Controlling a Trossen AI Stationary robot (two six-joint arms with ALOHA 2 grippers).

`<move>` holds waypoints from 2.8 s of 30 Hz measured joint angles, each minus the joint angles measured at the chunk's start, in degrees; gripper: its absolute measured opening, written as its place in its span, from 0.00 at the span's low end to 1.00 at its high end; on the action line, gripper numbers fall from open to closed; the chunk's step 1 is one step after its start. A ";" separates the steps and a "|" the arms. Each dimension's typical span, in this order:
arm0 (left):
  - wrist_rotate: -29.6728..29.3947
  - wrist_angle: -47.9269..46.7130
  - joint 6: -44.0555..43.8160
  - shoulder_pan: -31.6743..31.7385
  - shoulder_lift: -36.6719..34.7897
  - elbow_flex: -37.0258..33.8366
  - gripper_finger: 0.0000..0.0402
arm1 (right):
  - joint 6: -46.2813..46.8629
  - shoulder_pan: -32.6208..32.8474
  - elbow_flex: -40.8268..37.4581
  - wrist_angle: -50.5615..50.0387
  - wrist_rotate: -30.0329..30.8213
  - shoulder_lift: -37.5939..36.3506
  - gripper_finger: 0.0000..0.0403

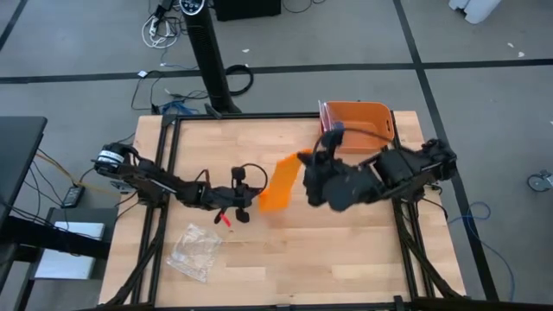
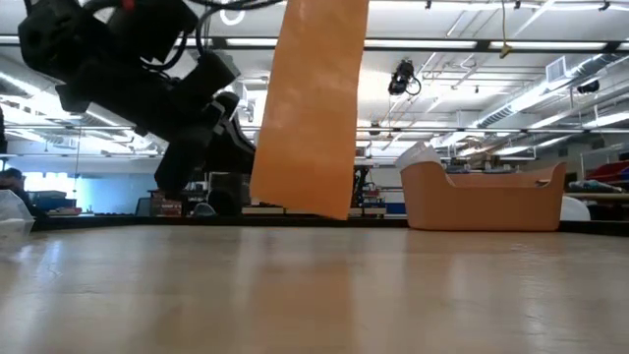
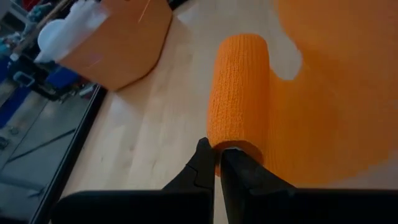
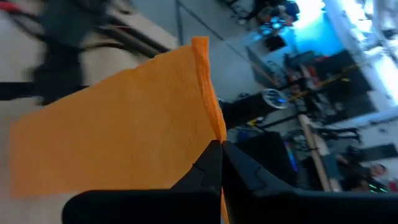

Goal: Roll bandage
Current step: Roll the orange bandage

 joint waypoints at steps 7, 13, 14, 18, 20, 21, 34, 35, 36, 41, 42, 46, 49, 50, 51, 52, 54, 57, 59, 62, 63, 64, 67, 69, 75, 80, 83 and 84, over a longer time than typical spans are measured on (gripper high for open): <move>-3.50 0.03 -0.17 -4.23 0.00 0.17 0.04 | -5.24 -2.97 6.67 1.17 1.51 -0.06 0.00; -5.13 2.57 -0.28 -7.51 0.00 0.19 0.04 | -10.28 -5.32 7.85 4.24 1.46 -0.02 0.00; -6.00 2.64 -0.24 -8.03 0.00 0.19 0.04 | -10.93 -5.83 7.83 4.32 1.44 0.00 0.00; -9.25 2.38 0.11 -9.72 0.00 0.19 0.04 | -12.11 -7.58 7.82 4.73 1.44 0.01 0.00; -9.53 1.72 -0.09 -9.99 0.00 0.07 0.04 | -12.63 -8.18 7.82 4.87 1.44 0.01 0.00; -9.95 0.85 -0.27 -10.00 0.00 0.05 0.04 | -12.93 -8.38 7.88 5.11 1.44 0.01 0.00; -12.99 -4.45 -3.48 -11.05 0.00 -0.03 0.04 | -19.70 -8.30 8.44 11.99 1.34 -0.02 0.00; -13.59 -5.14 -3.68 -11.15 0.00 -0.03 0.04 | -19.99 -8.39 8.44 12.24 1.41 -0.20 0.00; -13.93 -5.97 -4.30 -11.21 0.00 -0.03 0.04 | -20.30 -8.42 8.42 12.40 1.49 -0.33 0.00; -14.78 -7.66 -6.57 -12.32 0.00 -0.03 0.04 | -22.70 -9.17 8.44 14.94 2.74 -1.49 0.00; -15.00 -7.46 -6.56 -13.01 0.00 -0.01 0.04 | -22.96 -9.54 8.44 14.88 2.77 -1.71 0.00; -20.19 -7.48 -4.63 -16.83 0.00 1.86 0.04 | -23.22 -11.83 8.44 14.73 1.13 -1.94 0.00; -23.45 -8.05 -1.00 -20.27 0.00 4.87 0.04 | -23.60 -13.78 8.44 14.37 -2.46 -1.94 0.00; -24.37 -8.28 0.35 -21.41 0.00 6.10 0.04 | -23.62 -14.44 8.44 14.03 -3.85 -1.92 0.00; -25.35 -8.92 1.65 -22.53 0.00 7.48 0.04 | -23.59 -15.11 8.44 13.53 -5.19 -1.92 0.00; -26.47 -9.99 2.83 -23.59 0.00 9.02 0.04 | -23.41 -15.82 8.44 13.08 -6.38 -1.89 0.00; -29.43 -12.96 3.95 -25.93 0.00 12.18 0.04 | -22.36 -17.10 8.44 12.17 -9.07 -1.85 0.00; -33.68 -18.89 4.01 -29.66 0.00 17.51 0.04 | -21.52 -18.67 8.44 11.20 -12.63 -1.85 0.00; -36.67 -23.46 4.00 -32.28 0.00 21.39 0.04 | -21.54 -19.44 8.44 10.46 -14.73 -1.85 0.00; -40.47 -30.29 3.84 -36.00 0.00 27.04 0.04 | -21.51 -20.96 8.44 9.77 -18.92 -1.85 0.00; -41.98 -32.31 3.81 -37.25 0.00 28.78 0.04 | -21.48 -21.42 8.32 9.91 -20.11 -1.85 0.00; -43.56 -34.11 3.78 -38.39 0.00 30.35 0.04 | -21.48 -22.00 8.03 10.26 -21.22 -1.85 0.00; -48.42 -39.01 3.85 -41.07 0.00 34.27 0.04 | -21.49 -23.68 6.95 10.53 -25.02 -1.85 0.00; -51.33 -41.69 4.10 -42.54 0.00 35.95 0.04 | -21.08 -24.89 5.80 10.71 -27.88 -1.85 0.00; -59.41 -45.13 7.54 -44.89 0.00 37.26 0.04 | -17.65 -28.22 0.14 11.82 -36.69 -1.81 0.00; -59.74 -41.54 12.07 -44.91 0.00 37.26 0.04 | -14.41 -30.09 -7.11 13.14 -42.26 -1.81 0.00; -59.71 -37.46 16.50 -44.89 0.00 37.26 0.04 | -13.34 -31.67 -12.99 14.83 -44.13 -1.81 0.00; -59.71 -35.70 18.21 -44.89 0.00 37.26 0.04 | -12.69 -32.34 -15.20 15.96 -44.72 -1.81 0.00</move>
